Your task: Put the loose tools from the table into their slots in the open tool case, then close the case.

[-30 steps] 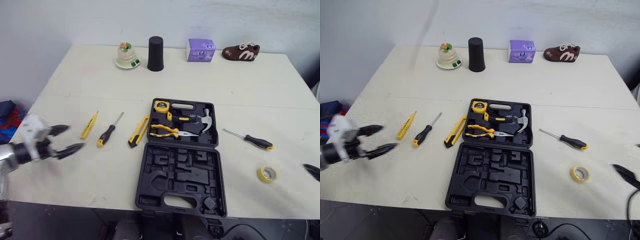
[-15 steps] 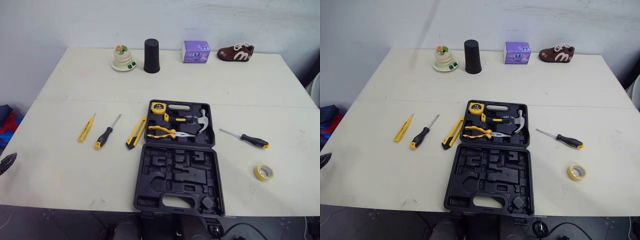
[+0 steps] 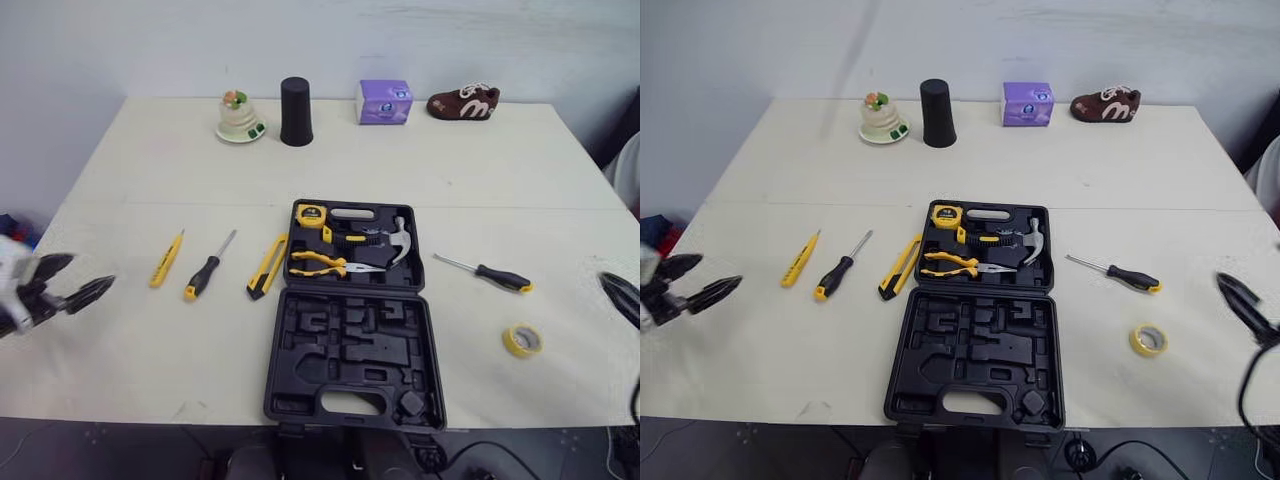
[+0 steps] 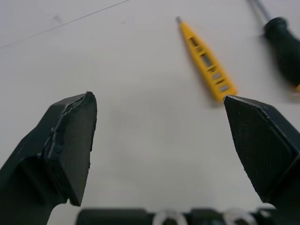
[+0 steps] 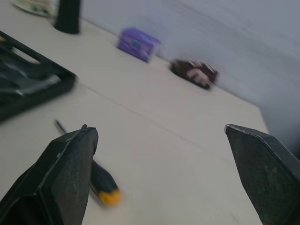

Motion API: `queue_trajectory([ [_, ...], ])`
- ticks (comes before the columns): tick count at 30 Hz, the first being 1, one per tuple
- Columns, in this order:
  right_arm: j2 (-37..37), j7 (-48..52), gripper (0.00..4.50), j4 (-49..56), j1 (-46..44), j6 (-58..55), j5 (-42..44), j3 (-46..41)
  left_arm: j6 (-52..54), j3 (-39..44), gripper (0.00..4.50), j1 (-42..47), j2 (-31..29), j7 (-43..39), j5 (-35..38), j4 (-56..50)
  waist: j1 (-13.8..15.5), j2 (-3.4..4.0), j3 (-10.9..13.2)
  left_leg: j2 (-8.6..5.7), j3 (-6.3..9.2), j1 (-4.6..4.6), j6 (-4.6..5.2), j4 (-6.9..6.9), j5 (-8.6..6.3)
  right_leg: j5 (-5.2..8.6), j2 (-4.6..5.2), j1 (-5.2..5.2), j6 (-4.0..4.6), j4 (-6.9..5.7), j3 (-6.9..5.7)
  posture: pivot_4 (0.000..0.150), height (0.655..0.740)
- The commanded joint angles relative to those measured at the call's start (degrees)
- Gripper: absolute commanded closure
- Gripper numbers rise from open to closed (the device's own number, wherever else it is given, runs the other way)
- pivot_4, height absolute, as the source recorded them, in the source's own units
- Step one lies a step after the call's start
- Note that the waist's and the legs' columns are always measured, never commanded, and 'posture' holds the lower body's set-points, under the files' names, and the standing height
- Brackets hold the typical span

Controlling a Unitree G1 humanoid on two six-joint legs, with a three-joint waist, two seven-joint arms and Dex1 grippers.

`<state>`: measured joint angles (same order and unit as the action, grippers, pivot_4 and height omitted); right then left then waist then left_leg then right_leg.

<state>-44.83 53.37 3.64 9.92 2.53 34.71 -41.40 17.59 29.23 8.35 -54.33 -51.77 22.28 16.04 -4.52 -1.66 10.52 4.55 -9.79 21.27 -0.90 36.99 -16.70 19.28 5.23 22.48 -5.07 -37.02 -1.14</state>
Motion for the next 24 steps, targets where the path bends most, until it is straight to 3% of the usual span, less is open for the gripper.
queue_trajectory([
  [1,0.4,0.6,0.00,7.9,-0.3,-0.7,1.0,3.2,10.3,-2.5,0.01,2.9,-0.5,4.4,0.9,-4.7,0.4,0.01,0.0,0.00,0.01,0.02,0.12,0.00,0.08,0.01,-0.04,0.01,0.00,0.03,0.00,0.150,0.7400],
  [5,0.2,3.1,0.00,12.2,-1.7,1.0,-0.4,8.3,18.7,-6.6,0.01,7.3,1.5,7.3,2.4,-9.4,1.4,0.00,0.0,0.02,-0.07,0.10,0.29,0.08,0.10,0.03,-0.51,0.08,-0.03,0.10,0.09,0.150,0.7400],
  [10,0.2,3.3,0.00,19.6,-4.8,-4.3,4.5,14.4,27.8,-16.5,0.01,9.4,3.5,9.6,1.5,-20.8,1.6,-0.03,0.0,0.03,-0.14,0.09,0.34,0.19,0.12,-0.05,-0.61,0.07,-0.16,0.04,0.30,0.150,0.7400],
  [14,0.9,3.5,0.00,20.0,-4.8,-4.2,3.0,15.5,32.7,-19.0,0.01,10.8,5.6,11.7,2.6,-26.1,2.0,-0.04,0.0,0.10,-0.12,0.09,0.28,0.18,0.11,-0.04,-0.73,0.08,-0.14,0.07,0.33,0.150,0.7400],
  [18,1.2,4.4,0.00,19.5,-3.6,-2.8,1.9,15.0,34.8,-22.7,0.01,10.6,5.3,15.2,-1.4,-27.4,2.2,-0.04,0.0,0.06,-0.16,0.07,0.28,0.18,0.12,-0.04,-0.77,0.11,-0.14,0.06,0.42,0.150,0.7400],
  [21,1.4,4.7,0.00,19.8,-2.9,-2.6,2.2,14.4,35.6,-24.2,0.87,10.5,5.7,17.5,-3.4,-27.2,2.4,-0.04,0.0,0.05,-0.16,0.03,0.28,0.19,0.12,-0.03,-0.76,0.09,-0.13,0.06,0.47,0.150,0.7400],
  [24,1.4,5.3,0.00,19.8,-2.4,-2.5,2.3,14.1,35.4,-24.6,2.20,10.4,6.1,18.9,-4.9,-27.1,2.7,-0.04,0.0,0.08,-0.16,0.03,0.28,0.19,0.12,-0.03,-0.74,0.09,-0.13,0.06,0.50,0.150,0.7400],
])
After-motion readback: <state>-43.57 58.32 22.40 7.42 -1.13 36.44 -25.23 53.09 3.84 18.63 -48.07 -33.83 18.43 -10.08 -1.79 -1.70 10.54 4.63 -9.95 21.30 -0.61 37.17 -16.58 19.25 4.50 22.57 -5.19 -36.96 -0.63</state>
